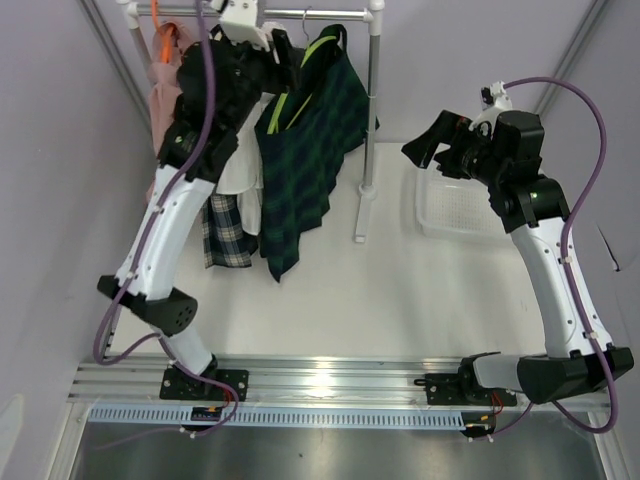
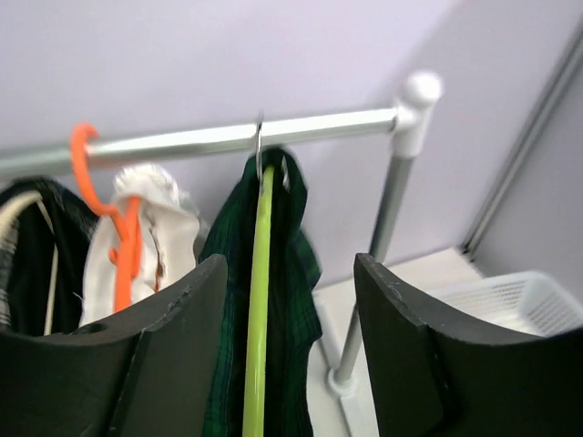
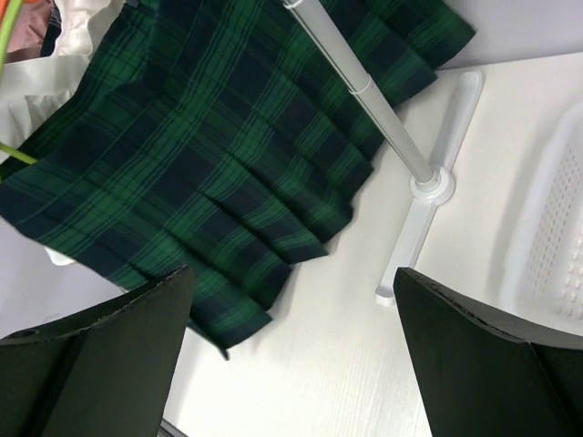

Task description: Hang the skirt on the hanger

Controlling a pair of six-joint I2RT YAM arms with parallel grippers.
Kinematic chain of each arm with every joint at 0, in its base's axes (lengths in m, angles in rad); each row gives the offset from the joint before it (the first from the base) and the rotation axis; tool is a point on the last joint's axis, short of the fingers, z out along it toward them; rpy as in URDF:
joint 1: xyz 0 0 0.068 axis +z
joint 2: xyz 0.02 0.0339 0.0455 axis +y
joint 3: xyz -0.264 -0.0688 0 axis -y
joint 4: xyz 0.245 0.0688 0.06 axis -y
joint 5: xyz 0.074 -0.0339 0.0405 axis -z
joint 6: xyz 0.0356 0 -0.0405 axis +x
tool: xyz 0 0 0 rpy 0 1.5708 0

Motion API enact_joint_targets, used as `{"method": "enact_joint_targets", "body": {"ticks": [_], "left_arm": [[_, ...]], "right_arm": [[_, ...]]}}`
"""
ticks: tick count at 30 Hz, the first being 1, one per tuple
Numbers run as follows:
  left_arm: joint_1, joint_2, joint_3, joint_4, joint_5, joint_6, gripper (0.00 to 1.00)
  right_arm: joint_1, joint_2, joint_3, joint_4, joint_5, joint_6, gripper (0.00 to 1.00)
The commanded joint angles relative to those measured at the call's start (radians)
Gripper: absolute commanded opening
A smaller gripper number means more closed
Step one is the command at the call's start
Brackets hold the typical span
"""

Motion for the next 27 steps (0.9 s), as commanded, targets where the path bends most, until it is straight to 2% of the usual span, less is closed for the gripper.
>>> {"method": "enact_joint_targets", "body": {"ticks": [1, 4, 7, 8, 10, 14, 16, 22, 27], "left_arm": [[0.007, -0.118, 0.003, -0.004, 0.101, -0.009, 0.64], [0.006, -0.197, -0.093, -0.032, 0.19, -0.042, 0.65], [0.004, -0.377, -0.412, 0.033, 0.257, -0.101, 0.67], [0.003, -0.477, -0.465, 0.066, 0.261, -0.113, 0.68], [0.003, -0.57, -0.662, 0.096, 0.271, -0.148, 0.68], [0.003, -0.794, -0.873, 0.093, 0.297, -0.181, 0.68], [0.003, -0.859, -0.982, 0.068, 0.296, -0.184, 0.69], [0.003, -0.972, -1.082, -0.062, 0.297, -0.165, 0.7], [0.003, -1.015, -1.129, -0.084, 0.288, -0.162, 0.7]], "right_arm": [[-0.005, -0.048, -0.032, 0.05, -0.004, -0.008, 0.99], [-0.005, -0.091, -0.096, 0.081, -0.007, -0.004, 0.99], [-0.006, -0.14, -0.143, 0.09, -0.006, 0.008, 0.99], [-0.005, -0.154, -0.175, 0.097, -0.007, 0.014, 0.99], [-0.005, -0.2, -0.213, 0.124, 0.007, 0.029, 0.99], [-0.005, -0.263, -0.291, 0.156, 0.042, 0.052, 0.99], [-0.005, -0.279, -0.299, 0.141, 0.042, 0.048, 0.99], [-0.005, -0.329, -0.38, 0.124, 0.073, 0.032, 1.0], [-0.005, -0.345, -0.41, 0.119, 0.1, 0.023, 0.99]]}}
